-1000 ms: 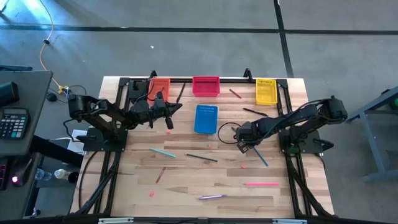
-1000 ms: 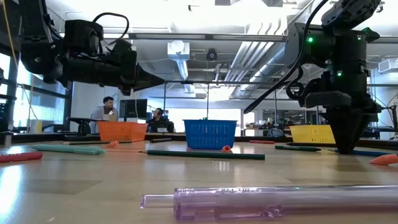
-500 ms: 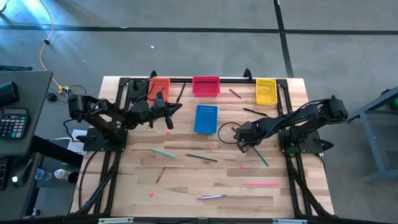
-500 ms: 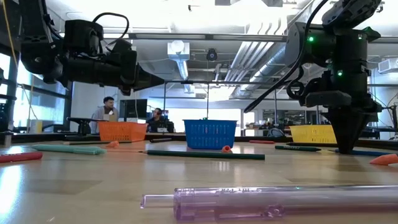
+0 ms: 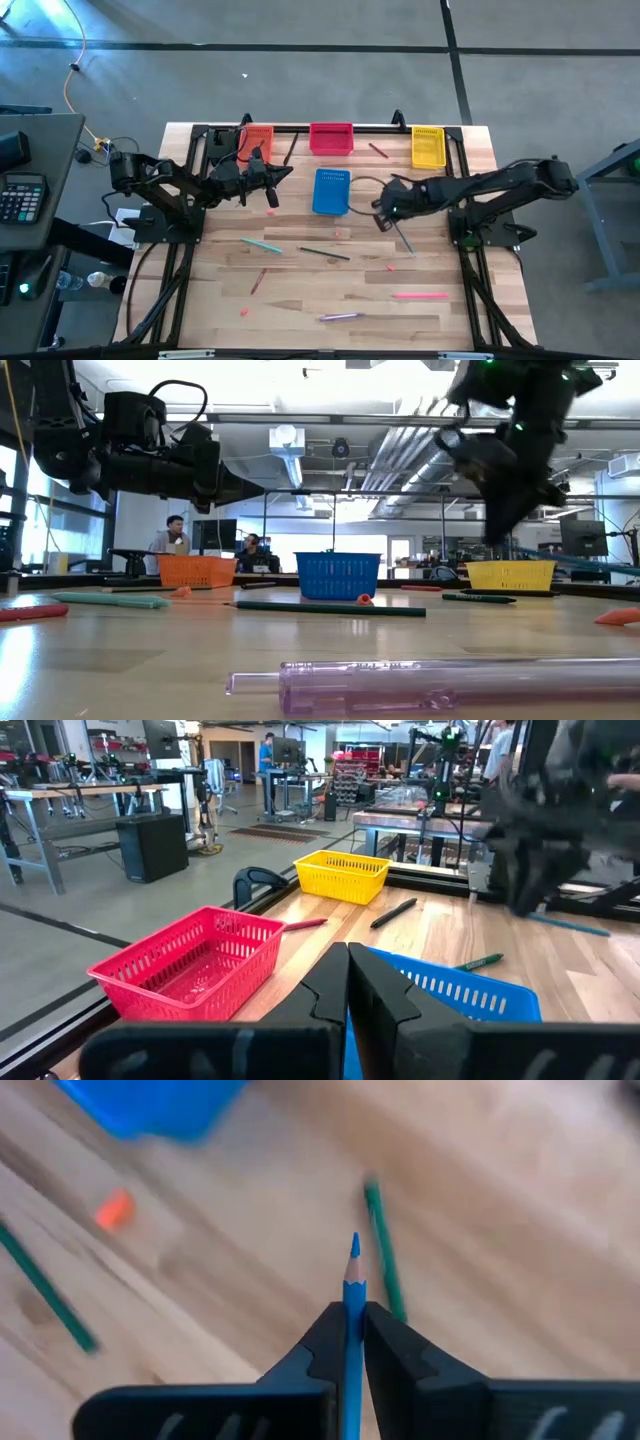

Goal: Sort crayons/erasers/pens/pencils in bins
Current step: Put the blue pencil into the yellow bin

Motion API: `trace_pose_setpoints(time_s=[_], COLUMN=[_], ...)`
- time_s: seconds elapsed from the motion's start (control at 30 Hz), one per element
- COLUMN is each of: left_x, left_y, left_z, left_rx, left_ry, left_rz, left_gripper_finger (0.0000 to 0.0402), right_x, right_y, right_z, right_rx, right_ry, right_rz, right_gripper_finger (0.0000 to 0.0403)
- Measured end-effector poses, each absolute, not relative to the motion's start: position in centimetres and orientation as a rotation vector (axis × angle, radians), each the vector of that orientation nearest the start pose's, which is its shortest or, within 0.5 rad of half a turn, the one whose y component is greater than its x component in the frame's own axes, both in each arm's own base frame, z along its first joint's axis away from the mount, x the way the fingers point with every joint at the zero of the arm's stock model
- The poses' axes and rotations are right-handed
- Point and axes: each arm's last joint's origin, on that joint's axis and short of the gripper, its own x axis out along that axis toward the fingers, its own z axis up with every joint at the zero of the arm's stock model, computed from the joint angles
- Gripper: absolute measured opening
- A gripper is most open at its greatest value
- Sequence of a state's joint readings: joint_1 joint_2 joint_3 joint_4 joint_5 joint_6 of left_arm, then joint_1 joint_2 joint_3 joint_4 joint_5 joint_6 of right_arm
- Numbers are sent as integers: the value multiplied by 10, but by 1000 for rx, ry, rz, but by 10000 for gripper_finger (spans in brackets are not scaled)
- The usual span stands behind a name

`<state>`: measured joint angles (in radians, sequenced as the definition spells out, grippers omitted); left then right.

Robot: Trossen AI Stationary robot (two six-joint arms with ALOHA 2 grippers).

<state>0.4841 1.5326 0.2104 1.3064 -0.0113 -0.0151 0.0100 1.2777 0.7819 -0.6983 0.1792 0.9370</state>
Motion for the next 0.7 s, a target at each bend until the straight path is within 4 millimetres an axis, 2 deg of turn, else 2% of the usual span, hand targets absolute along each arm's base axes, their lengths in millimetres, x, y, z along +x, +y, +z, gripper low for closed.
trace_pose_setpoints(time_s=[0.2, 0.37, 0.53, 0.7], left_x=[199, 199, 199, 199], left_y=[105, 105, 105, 105], left_z=[143, 143, 143, 143], left_rx=[-19, -18, -18, -18], left_ry=[12, 12, 13, 13], left_rz=[496, 495, 495, 495], left_gripper_finger=[0, 0, 0, 1], right_x=[231, 228, 210, 177], right_y=[-35, -77, -132, -184], right_z=[238, 269, 293, 297], right_rx=[614, 514, 424, 398], right_ry=[881, 810, 768, 712], right_rz=[-782, -915, -1058, -1216], right_gripper_finger=[16, 16, 16, 16])
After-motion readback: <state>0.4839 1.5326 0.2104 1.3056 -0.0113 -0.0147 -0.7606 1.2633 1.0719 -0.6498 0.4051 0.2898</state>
